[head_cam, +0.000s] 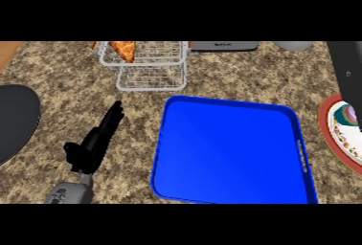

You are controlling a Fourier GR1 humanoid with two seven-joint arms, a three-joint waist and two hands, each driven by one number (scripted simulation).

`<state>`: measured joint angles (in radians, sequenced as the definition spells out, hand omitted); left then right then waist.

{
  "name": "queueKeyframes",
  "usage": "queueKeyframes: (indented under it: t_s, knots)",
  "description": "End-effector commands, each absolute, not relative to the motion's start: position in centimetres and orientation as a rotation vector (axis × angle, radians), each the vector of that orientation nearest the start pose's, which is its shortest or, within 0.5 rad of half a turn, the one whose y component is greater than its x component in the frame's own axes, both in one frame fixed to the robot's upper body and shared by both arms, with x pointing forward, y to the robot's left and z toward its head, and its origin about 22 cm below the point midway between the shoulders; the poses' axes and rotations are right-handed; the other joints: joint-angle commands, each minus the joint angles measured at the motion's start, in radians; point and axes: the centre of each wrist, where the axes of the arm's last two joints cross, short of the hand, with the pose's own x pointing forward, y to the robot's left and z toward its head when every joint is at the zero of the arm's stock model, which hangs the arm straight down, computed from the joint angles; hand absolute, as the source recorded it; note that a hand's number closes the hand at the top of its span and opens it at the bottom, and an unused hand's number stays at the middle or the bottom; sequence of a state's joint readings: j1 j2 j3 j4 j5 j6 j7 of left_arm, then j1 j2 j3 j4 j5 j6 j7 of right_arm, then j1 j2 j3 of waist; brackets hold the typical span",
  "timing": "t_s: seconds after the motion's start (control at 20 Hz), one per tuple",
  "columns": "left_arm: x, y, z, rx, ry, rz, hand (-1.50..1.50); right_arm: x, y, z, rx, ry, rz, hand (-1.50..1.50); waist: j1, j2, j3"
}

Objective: Pick the croissant from the tray and place it in the tiered basket

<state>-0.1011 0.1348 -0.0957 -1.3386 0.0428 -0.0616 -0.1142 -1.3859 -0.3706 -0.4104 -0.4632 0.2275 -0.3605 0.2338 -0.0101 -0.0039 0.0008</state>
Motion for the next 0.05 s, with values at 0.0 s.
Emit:
queueKeyframes:
  t_s: [0.0]
  knots:
    - [25.22,24.79,-2.40,-0.060,-1.518,-0.224,0.00,46.05,-30.34,27.13,-0.457,-1.619,-0.166,-1.50,-0.016,-0.010,0.000]
